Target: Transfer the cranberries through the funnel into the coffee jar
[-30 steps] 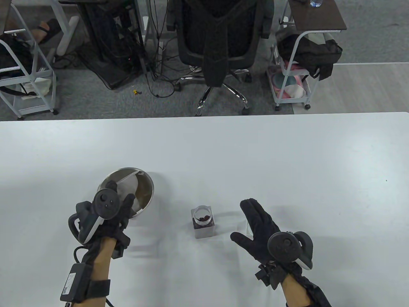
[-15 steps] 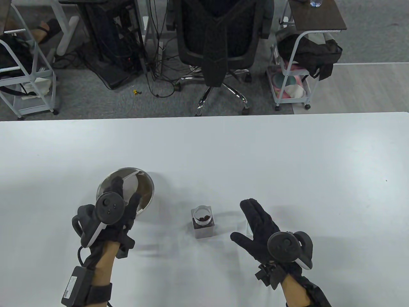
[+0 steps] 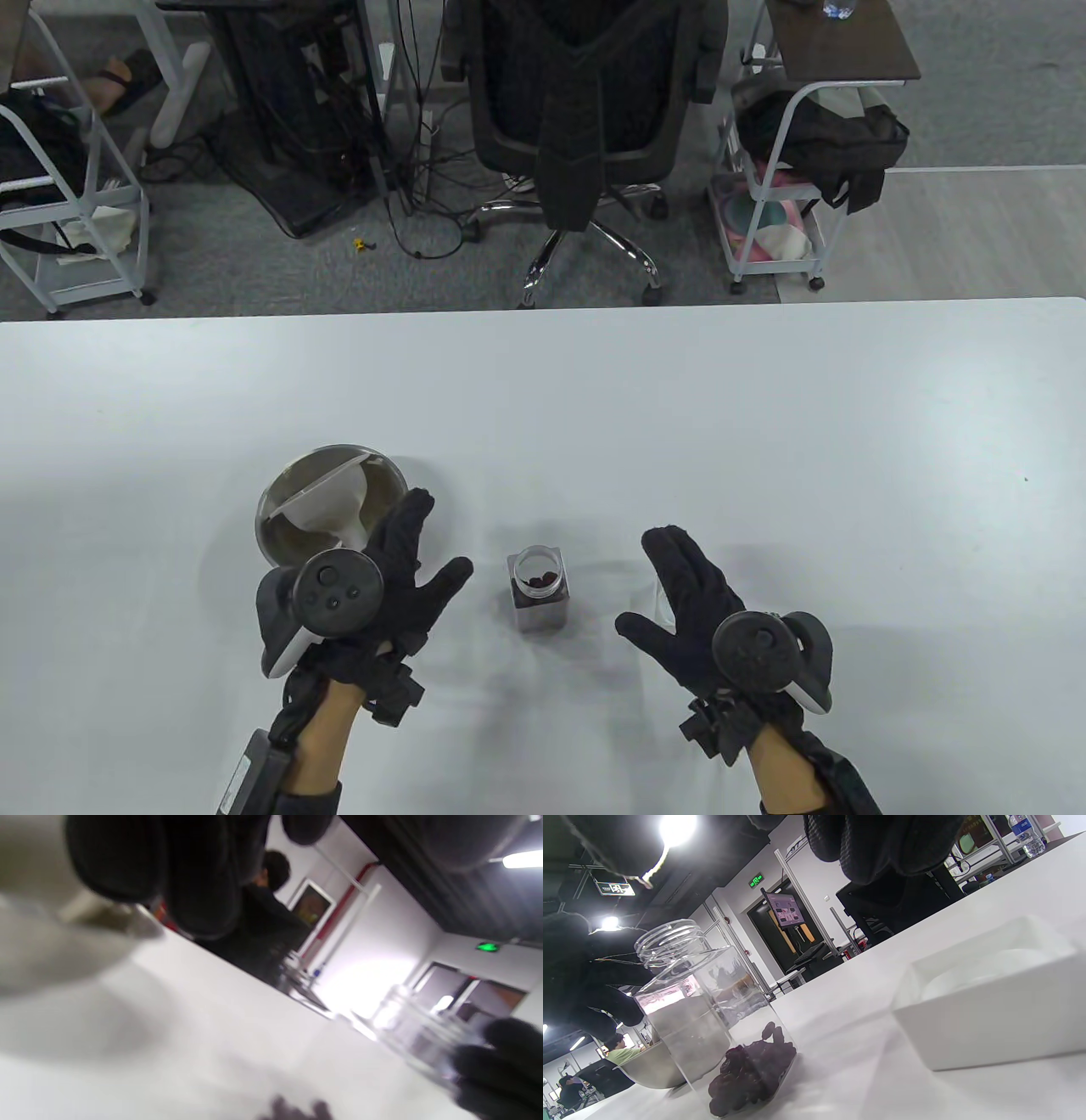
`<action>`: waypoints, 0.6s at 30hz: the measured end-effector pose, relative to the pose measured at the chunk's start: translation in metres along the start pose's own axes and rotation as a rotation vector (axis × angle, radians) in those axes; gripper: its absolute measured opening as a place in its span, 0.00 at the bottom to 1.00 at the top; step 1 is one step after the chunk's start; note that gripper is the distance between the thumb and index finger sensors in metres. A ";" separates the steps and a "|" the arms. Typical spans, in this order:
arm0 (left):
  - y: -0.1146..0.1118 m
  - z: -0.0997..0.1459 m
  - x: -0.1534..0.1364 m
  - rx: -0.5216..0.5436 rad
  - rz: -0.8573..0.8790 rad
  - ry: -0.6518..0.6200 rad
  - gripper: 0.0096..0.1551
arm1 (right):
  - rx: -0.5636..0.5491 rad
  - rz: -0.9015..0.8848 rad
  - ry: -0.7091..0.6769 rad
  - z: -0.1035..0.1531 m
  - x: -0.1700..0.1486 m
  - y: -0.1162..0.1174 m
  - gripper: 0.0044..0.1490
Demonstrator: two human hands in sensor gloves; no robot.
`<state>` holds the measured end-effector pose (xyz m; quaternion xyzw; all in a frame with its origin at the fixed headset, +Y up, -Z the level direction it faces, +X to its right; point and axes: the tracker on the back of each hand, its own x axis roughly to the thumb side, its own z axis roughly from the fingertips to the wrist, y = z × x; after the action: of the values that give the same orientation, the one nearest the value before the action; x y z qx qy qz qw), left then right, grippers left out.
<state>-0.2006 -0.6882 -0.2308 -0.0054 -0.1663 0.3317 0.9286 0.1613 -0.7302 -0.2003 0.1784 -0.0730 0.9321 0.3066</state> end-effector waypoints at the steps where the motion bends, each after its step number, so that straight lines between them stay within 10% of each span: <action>1: -0.006 -0.001 -0.001 -0.025 0.040 -0.013 0.58 | 0.001 0.001 0.002 0.000 0.000 0.000 0.57; 18: -0.069 -0.020 0.009 -0.172 -0.033 -0.072 0.72 | -0.004 0.002 0.034 -0.002 -0.008 -0.006 0.58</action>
<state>-0.1454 -0.7350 -0.2382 -0.0703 -0.2276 0.3008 0.9234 0.1696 -0.7293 -0.2051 0.1621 -0.0701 0.9351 0.3074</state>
